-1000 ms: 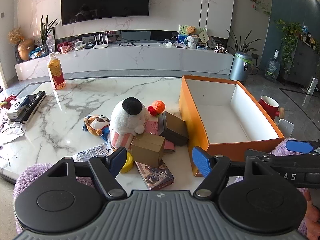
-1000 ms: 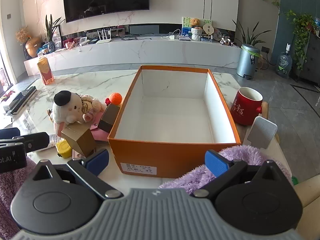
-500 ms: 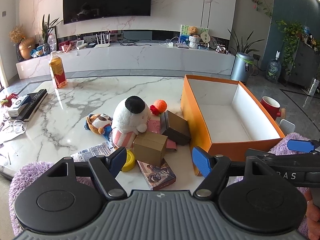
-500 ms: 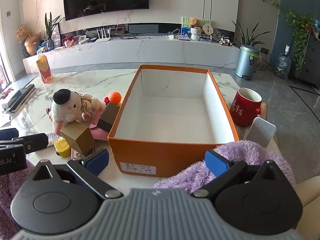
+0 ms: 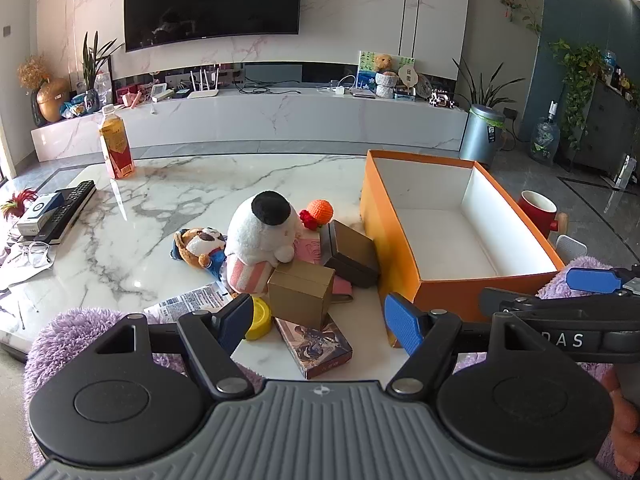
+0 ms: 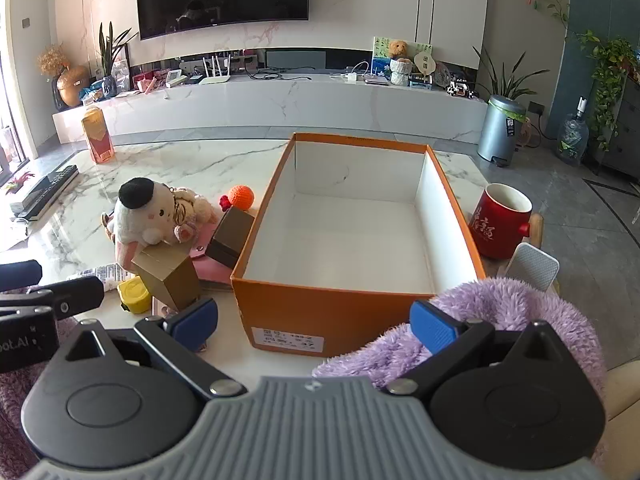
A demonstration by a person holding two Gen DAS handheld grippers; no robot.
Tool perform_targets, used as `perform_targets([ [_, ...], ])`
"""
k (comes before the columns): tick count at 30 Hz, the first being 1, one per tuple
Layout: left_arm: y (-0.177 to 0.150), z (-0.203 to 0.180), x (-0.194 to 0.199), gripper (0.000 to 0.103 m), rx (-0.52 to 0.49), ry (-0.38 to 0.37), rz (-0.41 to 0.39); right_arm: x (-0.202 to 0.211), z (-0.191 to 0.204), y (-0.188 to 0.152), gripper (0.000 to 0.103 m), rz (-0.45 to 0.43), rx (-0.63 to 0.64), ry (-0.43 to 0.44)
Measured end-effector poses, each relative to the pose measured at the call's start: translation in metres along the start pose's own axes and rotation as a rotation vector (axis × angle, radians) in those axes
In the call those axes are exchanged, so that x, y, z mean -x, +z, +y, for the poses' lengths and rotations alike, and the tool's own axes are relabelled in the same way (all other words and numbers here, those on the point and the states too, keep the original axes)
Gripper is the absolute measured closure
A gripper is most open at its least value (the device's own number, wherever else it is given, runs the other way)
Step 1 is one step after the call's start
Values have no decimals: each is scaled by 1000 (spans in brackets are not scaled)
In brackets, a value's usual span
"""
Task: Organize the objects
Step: 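Move both tools toward the plush toys beside the orange box, then grasp the white plush dog with the left tool while the right tool grasps the crocheted bunny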
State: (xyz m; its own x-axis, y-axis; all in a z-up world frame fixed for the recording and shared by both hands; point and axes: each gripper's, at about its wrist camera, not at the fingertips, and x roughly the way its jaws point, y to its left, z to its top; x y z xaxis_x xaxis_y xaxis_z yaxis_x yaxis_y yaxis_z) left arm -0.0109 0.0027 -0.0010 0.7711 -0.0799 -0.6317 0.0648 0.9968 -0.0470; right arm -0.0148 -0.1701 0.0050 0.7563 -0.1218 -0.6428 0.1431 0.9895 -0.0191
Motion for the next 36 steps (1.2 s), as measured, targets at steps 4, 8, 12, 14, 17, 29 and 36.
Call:
perform_targets([
  [4,-1,-2,1,17,-8,-12,6,2,-1,1,1,-4,-7,-6],
  [8,-1,-1,-1,17,-4,-13,11,0,-3,1,1,2,-19,-4],
  [12,-2,1,-3,17,7,-17,21,-2,-1,0,1,9,-8,-5],
  [14,-2,3,-4,18,11,-20,30,-4,0,1,1,11,-5,-4],
  [17,-3,5,-7,19,22,-23,44,-6,1,1,1,15,-5,1],
  [29,11,25,-26,46,7,-80,72,-28,14,18,24,21,46,133],
  [36,28,46,-59,62,-9,-106,94,-63,37,47,61,32,123,302],
])
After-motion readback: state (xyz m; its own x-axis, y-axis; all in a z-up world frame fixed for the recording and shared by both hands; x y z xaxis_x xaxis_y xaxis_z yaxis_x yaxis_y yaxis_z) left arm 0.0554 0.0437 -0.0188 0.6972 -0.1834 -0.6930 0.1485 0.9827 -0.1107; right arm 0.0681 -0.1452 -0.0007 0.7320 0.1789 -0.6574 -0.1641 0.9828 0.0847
